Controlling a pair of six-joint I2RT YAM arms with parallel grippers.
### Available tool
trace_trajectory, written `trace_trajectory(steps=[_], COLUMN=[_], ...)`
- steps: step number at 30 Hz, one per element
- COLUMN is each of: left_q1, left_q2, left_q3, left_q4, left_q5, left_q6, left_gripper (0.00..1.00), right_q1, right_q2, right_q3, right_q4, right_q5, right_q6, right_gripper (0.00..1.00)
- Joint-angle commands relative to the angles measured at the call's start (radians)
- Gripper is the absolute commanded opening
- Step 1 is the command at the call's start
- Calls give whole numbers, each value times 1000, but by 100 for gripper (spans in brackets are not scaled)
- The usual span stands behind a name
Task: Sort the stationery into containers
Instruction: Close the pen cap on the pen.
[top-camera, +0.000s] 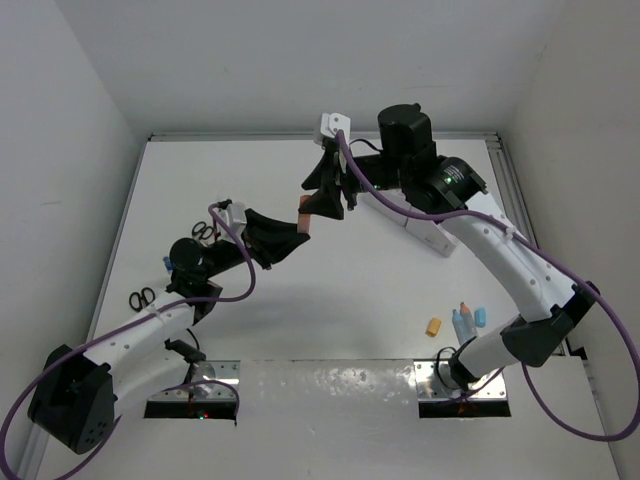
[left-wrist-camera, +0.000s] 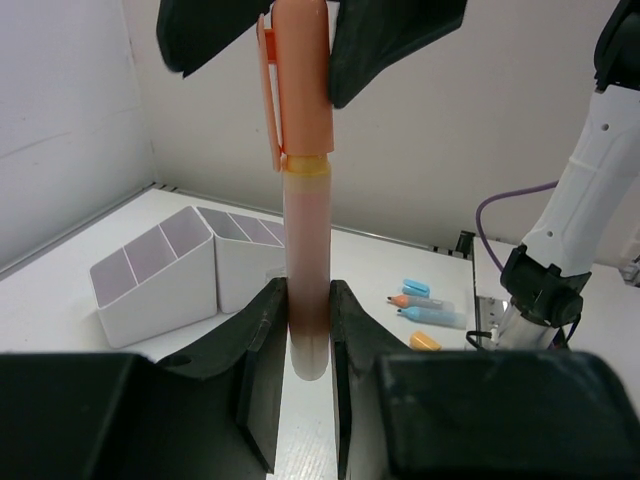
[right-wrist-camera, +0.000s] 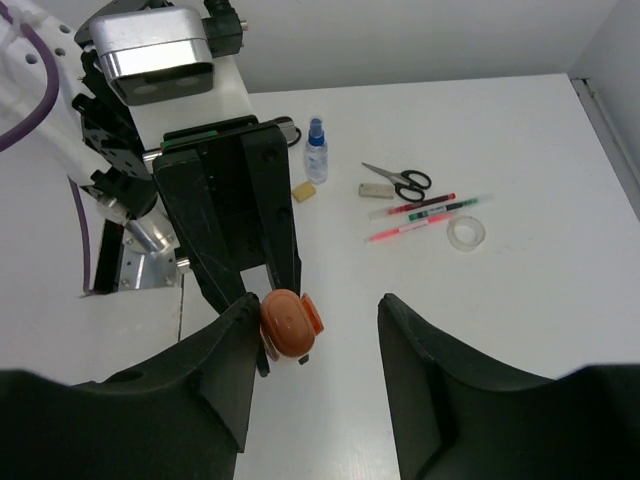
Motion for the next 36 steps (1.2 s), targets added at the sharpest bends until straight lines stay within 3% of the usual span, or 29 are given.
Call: trace_trajectory(steps=[1,6,10,11,16,27,29,33,36], left_q1=[-12,-12,-12,-10,-4,11,27,48,57], left_q2=[-5,-3,-2,-2,12,61,63,70,78], left_q3=[17,17,16,17,48,185,212,232,244], left_q4=[47,47,55,58,168,375,376,351,337], left_q5=[19,17,12,6,-28,-120,-91,-25,18], left_q6=[8,10,7,5,-50,-256,-302,-344,-345], left_gripper=[0,0,0,0,0,0,0,0,0], right_q1=[-13,-32,-38,-40,-36,-12,-7,11,13], right_q2=[4,-1,4,5,2,-59,-53,-4,10], right_q3=[-10,-38,-41,-41,-66,-240,-231,-95,-62], right_q4=[71,98,108,109,66,100,48,-256,-324], right_q5=[-38,-56,-85,-91,-108,-179,-208,-202,-170], right_q6=[25,45,64,67,53,35,9,-174,-229], right_gripper=[49,47,25,13,0,0,0,0,0])
